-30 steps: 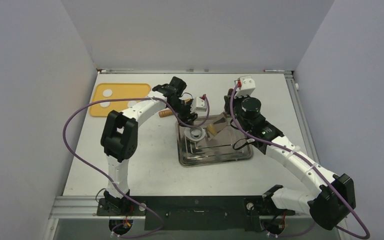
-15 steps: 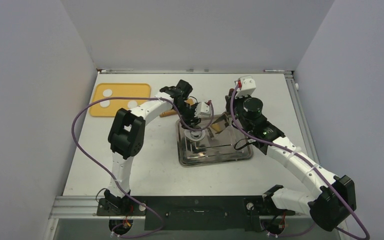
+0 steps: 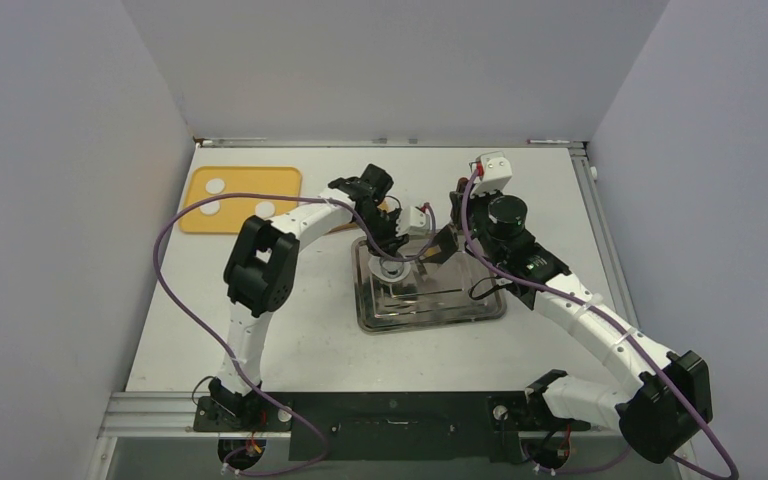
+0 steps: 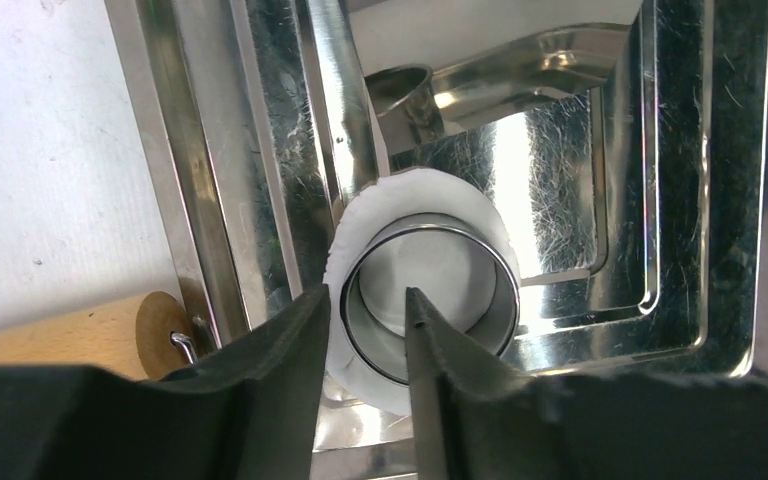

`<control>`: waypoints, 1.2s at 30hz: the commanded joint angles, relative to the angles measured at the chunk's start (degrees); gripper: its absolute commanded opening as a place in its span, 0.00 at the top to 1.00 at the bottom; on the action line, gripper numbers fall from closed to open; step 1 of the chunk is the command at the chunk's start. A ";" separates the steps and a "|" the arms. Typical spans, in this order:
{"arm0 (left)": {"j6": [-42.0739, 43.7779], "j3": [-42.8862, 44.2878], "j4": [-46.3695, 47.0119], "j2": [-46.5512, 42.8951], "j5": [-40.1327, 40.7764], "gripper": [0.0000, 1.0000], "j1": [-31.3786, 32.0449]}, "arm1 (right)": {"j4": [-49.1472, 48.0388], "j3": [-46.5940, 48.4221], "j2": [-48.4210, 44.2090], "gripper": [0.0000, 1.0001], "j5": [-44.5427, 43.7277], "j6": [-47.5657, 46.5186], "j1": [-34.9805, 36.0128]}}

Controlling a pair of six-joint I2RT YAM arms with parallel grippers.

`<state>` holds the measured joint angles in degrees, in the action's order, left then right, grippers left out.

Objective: Roll out the dumpling wrappers from the dough
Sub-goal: Remove the dumpling wrapper from the work surface.

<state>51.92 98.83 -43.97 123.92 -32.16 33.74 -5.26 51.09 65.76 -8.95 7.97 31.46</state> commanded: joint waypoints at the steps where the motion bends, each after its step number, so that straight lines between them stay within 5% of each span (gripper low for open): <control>1: -1.12 -0.04 2.45 0.30 0.43 0.74 0.10 | -5.04 0.24 -2.21 0.92 1.11 0.29 -0.50; 15: -1.36 -0.30 2.54 1.50 2.82 0.75 0.01 | -4.64 0.59 -2.10 0.92 2.13 0.60 -0.70; 20: -1.58 -0.78 2.53 0.81 2.54 1.00 0.01 | -4.76 0.89 -2.08 0.92 2.73 1.35 -0.70; 36: -9.55 -11.92 12.45 -6.03 6.91 1.00 0.72 | -6.16 -0.37 1.83 0.92 -8.79 10.77 2.70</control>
<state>46.52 91.29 -35.53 121.67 -28.64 33.85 -8.10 49.65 67.20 -11.86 17.04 31.73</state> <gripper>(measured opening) 0.021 0.157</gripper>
